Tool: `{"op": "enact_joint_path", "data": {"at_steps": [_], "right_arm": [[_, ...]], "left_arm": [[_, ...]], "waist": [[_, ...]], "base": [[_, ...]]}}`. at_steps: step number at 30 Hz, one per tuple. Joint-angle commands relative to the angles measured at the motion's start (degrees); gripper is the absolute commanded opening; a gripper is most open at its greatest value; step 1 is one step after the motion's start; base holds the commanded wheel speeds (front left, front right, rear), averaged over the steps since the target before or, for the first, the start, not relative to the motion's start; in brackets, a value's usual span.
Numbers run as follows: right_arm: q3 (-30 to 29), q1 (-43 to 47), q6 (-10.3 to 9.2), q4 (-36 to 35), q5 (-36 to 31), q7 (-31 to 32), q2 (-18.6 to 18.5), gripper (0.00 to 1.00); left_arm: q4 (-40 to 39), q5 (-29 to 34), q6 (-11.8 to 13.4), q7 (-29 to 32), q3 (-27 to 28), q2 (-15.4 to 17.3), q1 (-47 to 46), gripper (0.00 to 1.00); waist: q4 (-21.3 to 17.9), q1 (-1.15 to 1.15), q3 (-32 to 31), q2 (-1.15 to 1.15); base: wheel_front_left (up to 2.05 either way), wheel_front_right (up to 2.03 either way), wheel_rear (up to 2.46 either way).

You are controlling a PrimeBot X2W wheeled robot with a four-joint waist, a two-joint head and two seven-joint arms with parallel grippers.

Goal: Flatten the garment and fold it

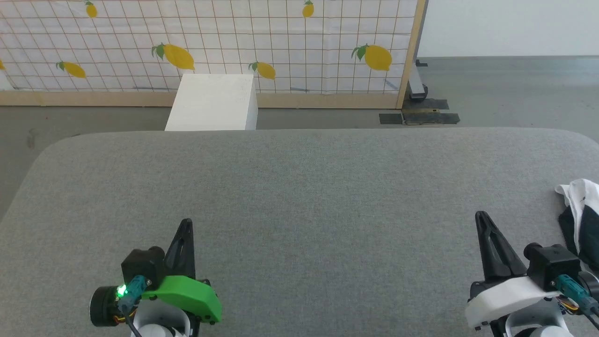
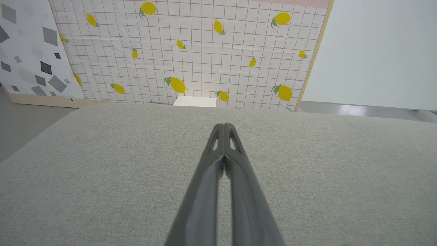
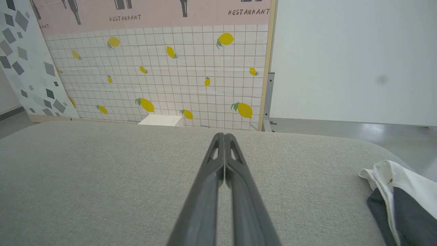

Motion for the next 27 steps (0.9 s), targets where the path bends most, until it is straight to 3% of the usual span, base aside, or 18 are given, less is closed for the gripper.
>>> {"op": "enact_joint_path", "data": {"at_steps": [1,27], "right_arm": [[0.2,-0.7,-0.04,-0.3,-0.5,0.3,0.1,0.0],[1.1,-1.4,-0.06,-0.6,-1.9,2.0,0.1,0.0]], "left_arm": [[-0.5,0.7,0.4,0.4,0.2,-0.2,0.9,0.0],[-3.6,3.6,0.6,3.4,1.2,-0.3,1.3,0.0]], "waist": [[0.0,0.0,0.0,0.0],[-0.2,0.0,0.7,0.0]], "base": [[0.0,0.0,0.0],[0.0,0.0,0.0]]}}
